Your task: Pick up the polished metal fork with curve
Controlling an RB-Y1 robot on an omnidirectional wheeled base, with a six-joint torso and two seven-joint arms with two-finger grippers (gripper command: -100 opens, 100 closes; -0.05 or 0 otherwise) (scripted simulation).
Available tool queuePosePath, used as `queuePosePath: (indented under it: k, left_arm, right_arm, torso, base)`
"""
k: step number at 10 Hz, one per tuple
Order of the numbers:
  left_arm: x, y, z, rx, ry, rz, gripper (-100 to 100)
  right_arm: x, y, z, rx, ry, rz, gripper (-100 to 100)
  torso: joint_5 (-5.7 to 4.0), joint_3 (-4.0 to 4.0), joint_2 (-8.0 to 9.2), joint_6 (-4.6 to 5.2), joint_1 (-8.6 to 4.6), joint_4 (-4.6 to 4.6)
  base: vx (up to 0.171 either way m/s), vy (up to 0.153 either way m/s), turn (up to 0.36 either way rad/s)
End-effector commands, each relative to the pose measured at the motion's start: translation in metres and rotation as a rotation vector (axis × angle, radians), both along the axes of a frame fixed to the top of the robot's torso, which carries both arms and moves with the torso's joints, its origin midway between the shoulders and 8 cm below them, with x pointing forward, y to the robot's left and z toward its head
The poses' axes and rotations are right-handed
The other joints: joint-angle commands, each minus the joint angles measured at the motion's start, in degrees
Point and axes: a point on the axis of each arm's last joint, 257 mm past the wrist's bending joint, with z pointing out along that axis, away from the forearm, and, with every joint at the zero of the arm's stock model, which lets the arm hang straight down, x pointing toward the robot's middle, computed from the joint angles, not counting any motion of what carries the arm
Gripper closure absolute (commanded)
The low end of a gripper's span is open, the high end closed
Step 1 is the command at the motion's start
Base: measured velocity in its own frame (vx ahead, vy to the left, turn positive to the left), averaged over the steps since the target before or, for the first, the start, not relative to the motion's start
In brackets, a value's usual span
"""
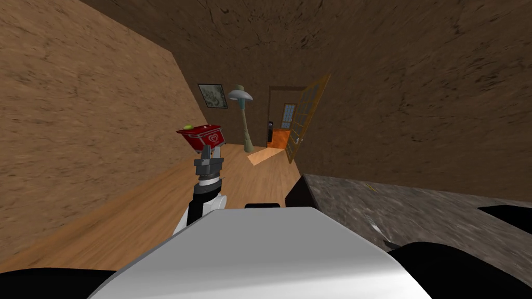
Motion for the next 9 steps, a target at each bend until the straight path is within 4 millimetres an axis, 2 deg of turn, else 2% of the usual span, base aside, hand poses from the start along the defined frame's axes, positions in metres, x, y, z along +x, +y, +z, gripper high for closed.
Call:
queuePosePath:
  k: [1, 2, 3, 4, 5, 6, 7, 9]
  left_arm:
    - [0.0, 0.0, 0.0, 0.0, 0.0, 0.0, 0]
    - [0.0, 0.0, 0.0, 0.0, 0.0, 0.0, 0]
    - [0.0, 0.0, 0.0, 0.0, 0.0, 0.0, 0]
    - [0.0, 0.0, 0.0, 0.0, 0.0, 0.0, 0]
    - [0.0, 0.0, 0.0, 0.0, 0.0, 0.0, 0]
    - [0.0, 0.0, 0.0, 0.0, 0.0, 0.0, 0]
    - [0.0, 0.0, 0.0, 0.0, 0.0, 0.0, 0]
    - [0.0, 0.0, 0.0, 0.0, 0.0, 0.0, 0]
  right_arm:
    - [-0.012, -0.002, -0.002, 0.007, 0.025, -0.016, -100]
    - [-0.014, -0.003, -0.002, 0.006, 0.027, -0.022, -100]
    - [-0.034, -0.004, -0.002, 0.02, 0.074, -0.039, -100]
    - [-0.035, -0.004, -0.002, 0.019, 0.076, -0.044, -100]
    - [-0.055, -0.004, -0.002, 0.033, 0.121, -0.066, -100]
    - [-0.048, -0.001, -0.003, 0.037, 0.114, -0.048, -100]
    - [-0.055, -0.004, -0.002, 0.033, 0.12, -0.065, -100]
    - [-0.092, -0.001, -0.001, 0.06, 0.2, -0.114, -100]
  torso:
    - [0.0, 0.0, 0.0, 0.0, 0.0, 0.0]
    - [-0.01, 0.0, -0.01, 0.08, -0.02, 0.0]
    - [-0.02, 0.01, 0.01, 0.14, -0.02, 0.0]
    - [-0.01, -0.01, -0.01, 0.0, -0.01, 0.0]
    - [-0.02, 0.0, -0.01, 0.11, -0.04, 0.0]
    - [0.0, 0.01, 0.01, 0.06, -0.01, 0.0]
    - [-0.02, 0.0, 0.0, 0.1, -0.03, 0.0]
    - [-0.01, -0.01, -0.01, 0.04, 0.0, 0.0]
  base:
    - [-0.007, -0.006, 0.229]
    - [-0.001, -0.008, -0.022]
    - [-0.007, 0.002, 0.33]
    - [-0.007, -0.011, 0.175]
    - [-0.008, -0.005, 0.235]
    - [-0.008, -0.008, 0.145]
    - [0.0, 0.0, 0.0]
    - [-0.007, 0.003, 0.314]
